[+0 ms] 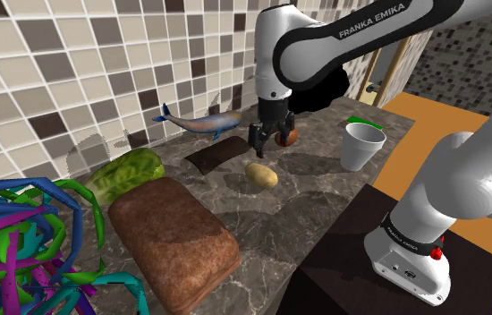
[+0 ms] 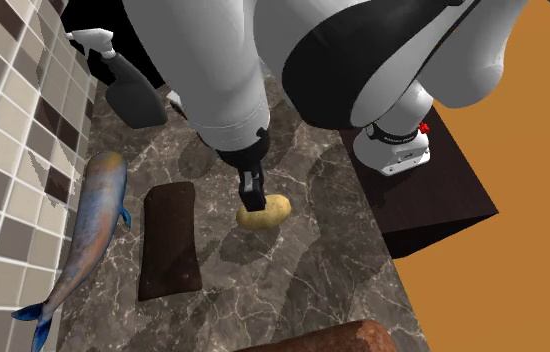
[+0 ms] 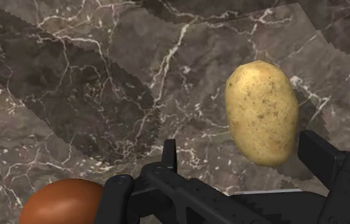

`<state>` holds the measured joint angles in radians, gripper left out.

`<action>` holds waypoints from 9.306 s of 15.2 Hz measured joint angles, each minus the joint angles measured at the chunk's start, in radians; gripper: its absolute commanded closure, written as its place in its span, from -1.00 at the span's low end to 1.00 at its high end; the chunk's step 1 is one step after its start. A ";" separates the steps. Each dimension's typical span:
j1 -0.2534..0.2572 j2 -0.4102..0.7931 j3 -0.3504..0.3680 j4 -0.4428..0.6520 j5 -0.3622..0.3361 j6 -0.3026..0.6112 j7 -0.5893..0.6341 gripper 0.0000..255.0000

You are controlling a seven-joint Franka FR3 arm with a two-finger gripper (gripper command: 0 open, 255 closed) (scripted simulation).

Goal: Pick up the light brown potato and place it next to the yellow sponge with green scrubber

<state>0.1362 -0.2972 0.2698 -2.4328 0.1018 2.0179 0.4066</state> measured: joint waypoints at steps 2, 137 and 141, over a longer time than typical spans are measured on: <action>0.008 0.066 0.021 0.017 -0.001 0.039 0.025 -1.00; -0.682 0.885 -0.707 0.909 0.011 -0.019 -1.323 1.00; -0.682 0.885 -0.707 0.906 0.011 -0.016 -1.324 1.00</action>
<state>-0.5461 0.5876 -0.4374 -1.5264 0.1132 2.0024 -0.9170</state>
